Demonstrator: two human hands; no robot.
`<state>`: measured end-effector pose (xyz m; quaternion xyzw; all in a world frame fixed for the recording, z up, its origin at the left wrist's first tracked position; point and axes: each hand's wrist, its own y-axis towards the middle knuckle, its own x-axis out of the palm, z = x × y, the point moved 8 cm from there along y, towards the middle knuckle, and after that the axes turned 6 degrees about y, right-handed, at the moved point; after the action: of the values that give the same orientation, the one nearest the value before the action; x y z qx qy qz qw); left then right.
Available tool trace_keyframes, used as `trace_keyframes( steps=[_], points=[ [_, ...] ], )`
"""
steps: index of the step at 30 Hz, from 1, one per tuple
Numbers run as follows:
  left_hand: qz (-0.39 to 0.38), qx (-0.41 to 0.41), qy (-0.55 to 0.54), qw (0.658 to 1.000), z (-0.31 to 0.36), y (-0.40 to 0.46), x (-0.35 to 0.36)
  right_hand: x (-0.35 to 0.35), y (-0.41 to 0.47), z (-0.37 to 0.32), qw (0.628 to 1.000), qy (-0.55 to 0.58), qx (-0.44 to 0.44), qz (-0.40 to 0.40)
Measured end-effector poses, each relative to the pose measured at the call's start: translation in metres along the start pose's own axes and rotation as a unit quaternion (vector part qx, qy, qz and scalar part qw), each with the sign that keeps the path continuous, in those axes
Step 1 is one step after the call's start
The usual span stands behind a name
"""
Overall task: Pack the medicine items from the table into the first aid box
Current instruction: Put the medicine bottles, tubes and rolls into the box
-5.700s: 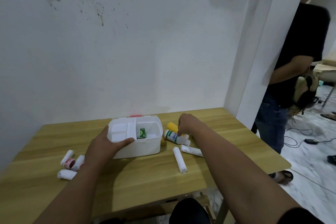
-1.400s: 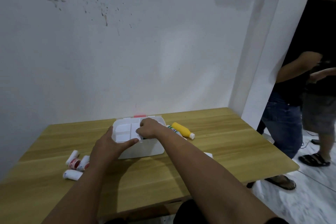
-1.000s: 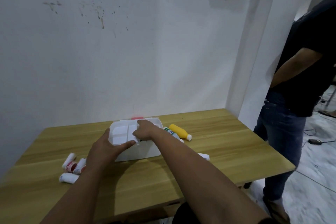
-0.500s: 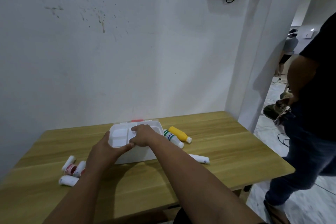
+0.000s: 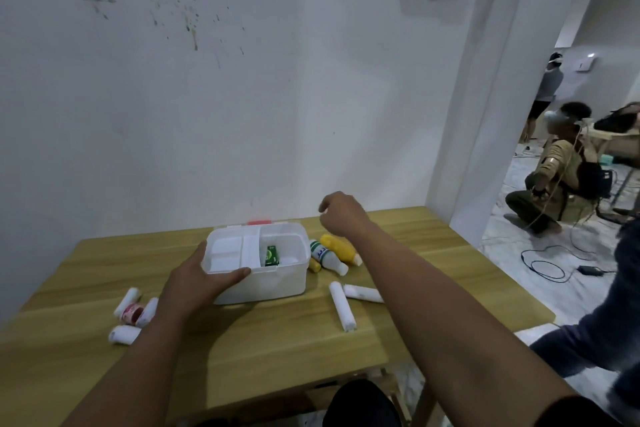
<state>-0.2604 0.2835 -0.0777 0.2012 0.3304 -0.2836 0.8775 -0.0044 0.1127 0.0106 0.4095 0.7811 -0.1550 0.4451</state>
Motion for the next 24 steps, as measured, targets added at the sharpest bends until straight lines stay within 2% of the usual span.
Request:
trace_keyframes(
  steps=[3, 6, 11, 16, 20, 24],
  points=[
    [-0.001, 0.009, -0.012, 1.0, -0.002, 0.0, 0.001, 0.009, -0.007, 0.026, 0.987, -0.132, 0.051, -0.081],
    [0.007, 0.019, -0.023, 1.0, -0.002, 0.0, 0.0, 0.028, -0.018, 0.04, 0.966, -0.201, 0.074, -0.144],
    [0.016, 0.029, -0.034, 0.999, 0.002, -0.004, -0.002, 0.055, -0.028, 0.045, 0.959, -0.246, 0.053, -0.128],
    [-0.005, 0.026, -0.036, 0.999, -0.002, -0.004, 0.0, 0.057, -0.025, 0.045, 0.981, -0.171, 0.052, -0.081],
    [0.006, 0.028, -0.028, 0.999, -0.002, -0.002, 0.0, 0.025, -0.013, 0.033, 0.989, -0.124, 0.06, -0.051],
    [0.001, 0.03, -0.038, 0.999, 0.0, -0.002, 0.0, -0.009, 0.004, 0.002, 0.997, -0.075, 0.029, -0.003]
  ],
)
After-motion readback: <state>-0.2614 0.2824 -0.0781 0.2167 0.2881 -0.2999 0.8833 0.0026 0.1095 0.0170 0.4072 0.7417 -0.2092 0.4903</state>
